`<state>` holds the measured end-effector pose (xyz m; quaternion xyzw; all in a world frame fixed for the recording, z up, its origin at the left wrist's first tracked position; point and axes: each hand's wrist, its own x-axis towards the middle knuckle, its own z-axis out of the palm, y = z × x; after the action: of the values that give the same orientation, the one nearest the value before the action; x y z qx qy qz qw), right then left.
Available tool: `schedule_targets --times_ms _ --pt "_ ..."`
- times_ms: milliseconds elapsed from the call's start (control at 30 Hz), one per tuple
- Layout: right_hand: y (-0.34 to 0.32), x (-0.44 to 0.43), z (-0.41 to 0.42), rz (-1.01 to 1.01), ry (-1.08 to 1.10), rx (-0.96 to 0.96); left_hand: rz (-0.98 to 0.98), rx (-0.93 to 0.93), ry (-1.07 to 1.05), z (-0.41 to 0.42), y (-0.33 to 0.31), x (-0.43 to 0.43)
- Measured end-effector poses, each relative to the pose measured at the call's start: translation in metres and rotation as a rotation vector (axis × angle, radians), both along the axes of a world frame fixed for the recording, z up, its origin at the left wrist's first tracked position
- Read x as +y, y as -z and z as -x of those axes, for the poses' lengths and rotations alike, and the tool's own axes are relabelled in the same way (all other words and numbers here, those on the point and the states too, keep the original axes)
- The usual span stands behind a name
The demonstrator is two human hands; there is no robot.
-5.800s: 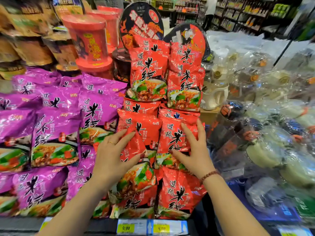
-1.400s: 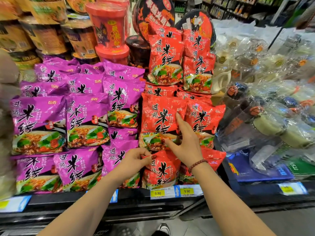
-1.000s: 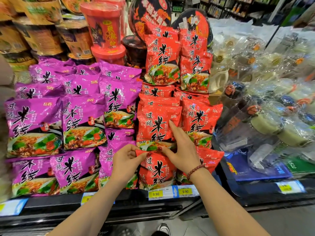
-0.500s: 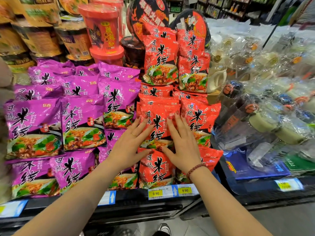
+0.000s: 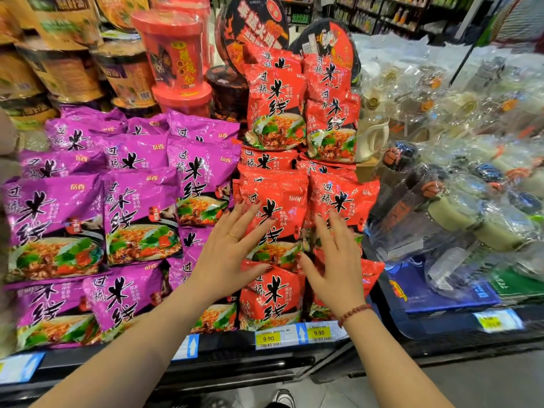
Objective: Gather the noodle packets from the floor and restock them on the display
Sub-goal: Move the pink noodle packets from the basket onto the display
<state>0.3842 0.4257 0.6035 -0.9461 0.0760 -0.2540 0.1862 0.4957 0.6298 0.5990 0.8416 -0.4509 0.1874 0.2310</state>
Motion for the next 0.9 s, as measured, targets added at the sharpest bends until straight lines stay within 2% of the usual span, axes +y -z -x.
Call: schedule_targets --times_ms 100,167,333,500,600,733,833,900 --pt "0.022 -0.015 0.020 -0.030 0.190 0.036 -0.019 -0.043 -0.026 0.002 -0.002 -0.015" --pt "0.033 -0.025 0.024 -0.028 0.229 0.126 -0.049 -0.010 -0.044 -0.001 -0.002 -0.025" --pt "0.048 -0.034 0.014 -0.021 0.120 0.217 -0.122 0.008 -0.006 -0.009 0.004 -0.036" --pt "0.050 -0.033 0.012 0.009 0.120 0.241 -0.135 -0.017 0.005 -0.012 0.005 -0.037" --pt "0.037 -0.025 0.017 -0.036 0.151 0.119 -0.094 -0.003 0.010 -0.009 0.003 -0.033" --pt "0.008 0.013 0.018 -0.105 0.082 -0.134 0.099 0.080 0.066 -0.001 -0.005 -0.013" --pt "-0.003 0.055 0.013 -0.085 -0.076 -0.220 0.241 0.120 -0.050 0.009 -0.002 0.028" --pt "0.003 0.086 0.008 -0.119 -0.222 -0.181 0.294 0.125 -0.173 0.015 0.005 0.066"
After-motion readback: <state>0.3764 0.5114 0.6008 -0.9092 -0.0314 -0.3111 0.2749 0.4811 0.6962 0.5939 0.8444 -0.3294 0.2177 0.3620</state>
